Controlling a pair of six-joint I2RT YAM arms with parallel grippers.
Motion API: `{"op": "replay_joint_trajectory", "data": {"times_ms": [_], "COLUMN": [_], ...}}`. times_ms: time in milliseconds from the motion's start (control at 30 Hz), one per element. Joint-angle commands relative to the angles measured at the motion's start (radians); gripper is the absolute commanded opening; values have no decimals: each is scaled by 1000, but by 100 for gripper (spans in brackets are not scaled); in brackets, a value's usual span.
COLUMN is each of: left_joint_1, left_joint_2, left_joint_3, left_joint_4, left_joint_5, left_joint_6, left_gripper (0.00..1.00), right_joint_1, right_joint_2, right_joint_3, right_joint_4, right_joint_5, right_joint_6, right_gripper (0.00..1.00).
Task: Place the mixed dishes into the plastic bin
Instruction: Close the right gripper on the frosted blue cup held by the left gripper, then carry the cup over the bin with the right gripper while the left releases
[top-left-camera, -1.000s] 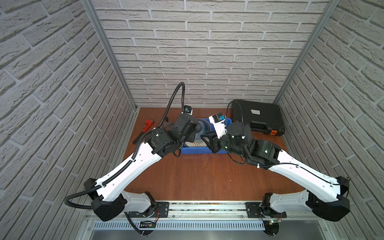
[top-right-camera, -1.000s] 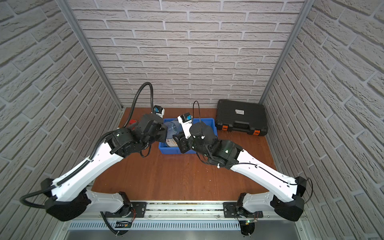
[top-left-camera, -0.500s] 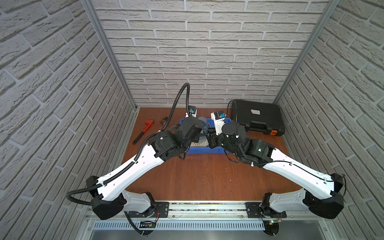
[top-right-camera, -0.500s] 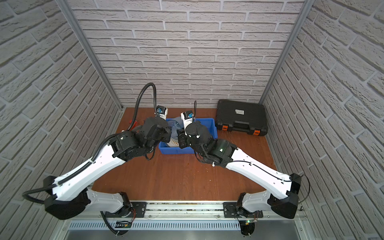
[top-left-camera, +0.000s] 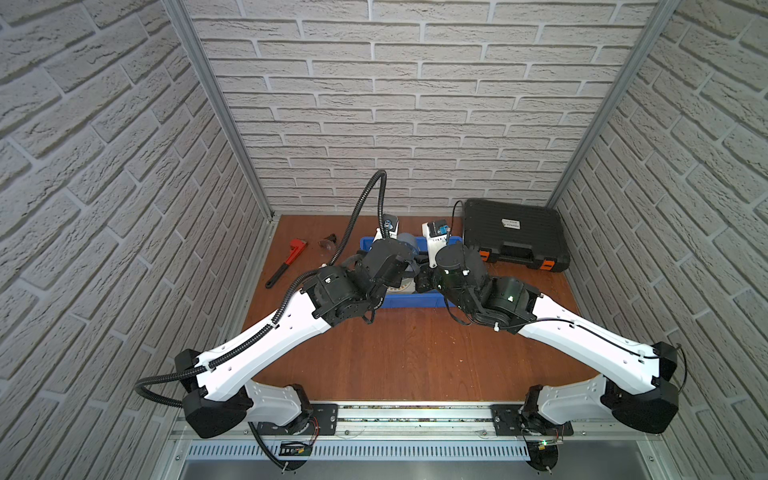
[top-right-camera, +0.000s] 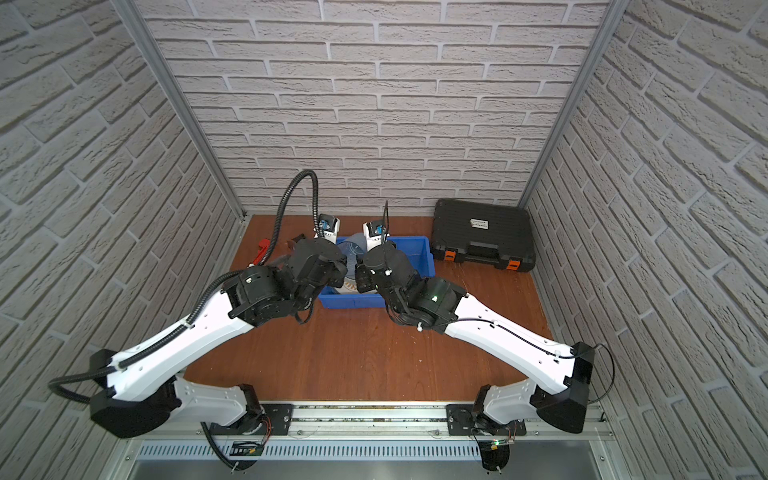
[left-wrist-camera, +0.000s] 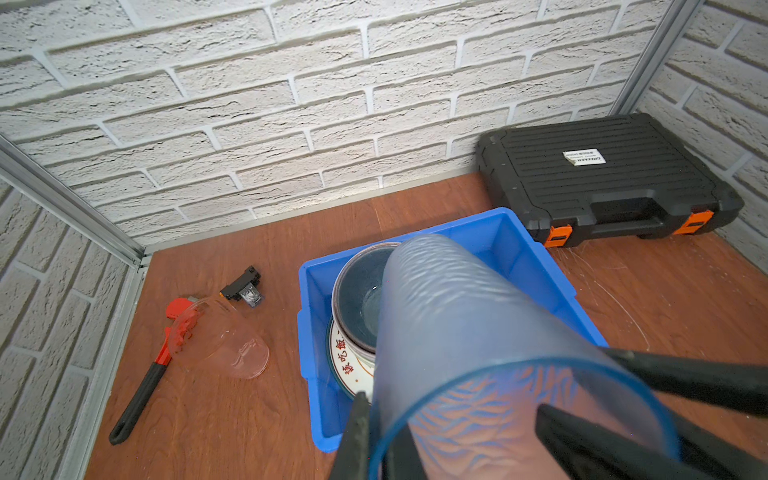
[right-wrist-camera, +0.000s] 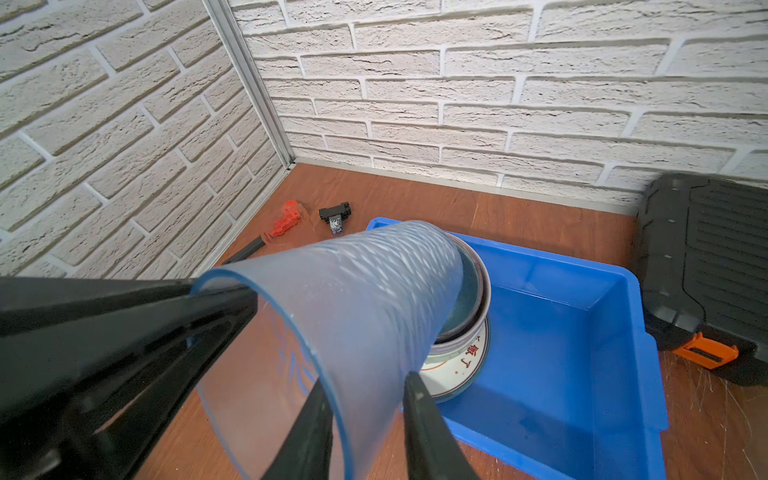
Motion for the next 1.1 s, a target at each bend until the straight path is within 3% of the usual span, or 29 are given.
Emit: {"op": "replay_joint_trajectory", "data": {"times_ms": [0,267,500,1067], "left_joint_1": [-30,-38,-39,-37], "left_joint_2": [-14,-27,-31,-112], "left_joint_3": [-2,2,-17,-83], "left_joint_4": [119,130,155,138], "left_joint_5": [49,110,238,385], "left_joint_6": [4,9,-23,-92], "left_gripper": [0,0,4,24], "right_joint_1": [-8,-28,-36,-54], "right_joint_2": [21,30,12,-32], "right_joint_3": [24,18,16,1], "right_joint_4": [37,30,26,-15], "right_joint_5": [34,35,29,3], "right_joint_6": [17,34,46,69], "right_gripper": [29,19,7,6]}}
